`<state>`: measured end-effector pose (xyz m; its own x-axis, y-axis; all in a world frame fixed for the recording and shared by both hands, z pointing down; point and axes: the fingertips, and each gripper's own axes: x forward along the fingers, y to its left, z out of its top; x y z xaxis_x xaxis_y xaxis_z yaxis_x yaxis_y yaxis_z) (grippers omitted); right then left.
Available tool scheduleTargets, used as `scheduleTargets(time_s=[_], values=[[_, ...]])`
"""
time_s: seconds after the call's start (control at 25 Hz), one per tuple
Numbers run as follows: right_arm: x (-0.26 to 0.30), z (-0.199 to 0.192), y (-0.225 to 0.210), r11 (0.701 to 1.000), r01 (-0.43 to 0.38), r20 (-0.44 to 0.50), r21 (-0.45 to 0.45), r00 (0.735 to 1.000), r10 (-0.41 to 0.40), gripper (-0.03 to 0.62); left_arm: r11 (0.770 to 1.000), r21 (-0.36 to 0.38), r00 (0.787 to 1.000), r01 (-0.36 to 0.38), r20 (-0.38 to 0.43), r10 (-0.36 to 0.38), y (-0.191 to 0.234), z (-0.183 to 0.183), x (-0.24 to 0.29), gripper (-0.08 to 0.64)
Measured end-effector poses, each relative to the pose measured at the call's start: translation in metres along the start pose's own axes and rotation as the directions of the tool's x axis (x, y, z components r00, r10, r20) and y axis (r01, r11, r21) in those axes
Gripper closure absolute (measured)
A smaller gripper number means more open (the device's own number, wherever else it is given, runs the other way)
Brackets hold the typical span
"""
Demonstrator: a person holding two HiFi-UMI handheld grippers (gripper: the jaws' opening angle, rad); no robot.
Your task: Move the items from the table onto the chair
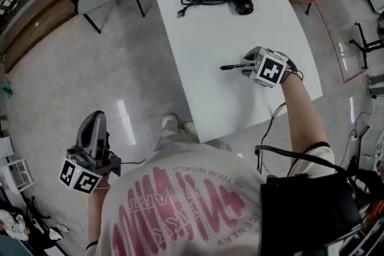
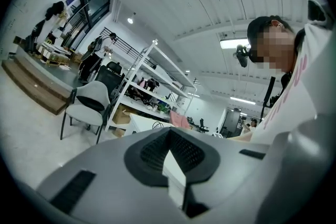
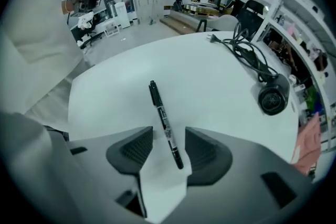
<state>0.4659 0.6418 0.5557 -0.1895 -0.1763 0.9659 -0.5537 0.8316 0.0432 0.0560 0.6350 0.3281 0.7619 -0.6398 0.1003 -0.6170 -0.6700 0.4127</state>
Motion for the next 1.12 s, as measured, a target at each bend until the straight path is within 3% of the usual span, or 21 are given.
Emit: scheduleTargets(time_s=[0.12, 0.28, 0.4, 0.52, 0.76, 0.92, 1.12], values=[[0.002, -0.001, 0.001, 0.995, -0.093, 0.008, 0.030, 0.996, 0.093, 0.402, 1.000, -0.011, 1.000, -0.018, -0.010, 0.018, 0.003, -0.005, -0.004, 0.551], [0.003, -0.001, -0.001, 0.989, -0.136, 0.027, 0.054, 0.991, 0.135, 0.414, 0.999, -0.016, 1.000, -0.029, -0.012, 0.029, 0.003, -0.011, -0.007, 0.551], [0.000, -0.002, -0.002, 0.989, -0.141, 0.015, 0.046, 0.990, 0.140, 0.439, 0.999, -0.026, 0.999, -0.046, -0.022, 0.045, -0.003, -0.019, -0.015, 0.551], [0.000, -0.003, -0.001, 0.989, -0.139, 0.009, 0.057, 0.990, 0.138, 0.534, 0.998, -0.023, 0.997, -0.065, -0.034, 0.065, -0.007, -0.024, -0.023, 0.551], [0.000, -0.010, 0.000, 0.976, -0.089, 0.040, 0.201, 0.996, 0.083, 0.543, 0.994, -0.052, 0.996, -0.091, 0.009, 0.092, 0.006, -0.021, -0.035, 0.551], [-0.013, -0.013, 0.023, 0.929, -0.059, 0.162, 0.364, 0.987, -0.001, 0.543, 0.991, -0.095, 0.994, -0.094, 0.044, 0.098, 0.030, -0.018, -0.042, 0.551], [-0.041, -0.016, 0.075, 0.814, -0.061, 0.314, 0.578, 0.937, -0.152, 0.543, 0.987, -0.158, 0.996, 0.006, 0.092, 0.009, 0.049, -0.003, -0.036, 0.551]])
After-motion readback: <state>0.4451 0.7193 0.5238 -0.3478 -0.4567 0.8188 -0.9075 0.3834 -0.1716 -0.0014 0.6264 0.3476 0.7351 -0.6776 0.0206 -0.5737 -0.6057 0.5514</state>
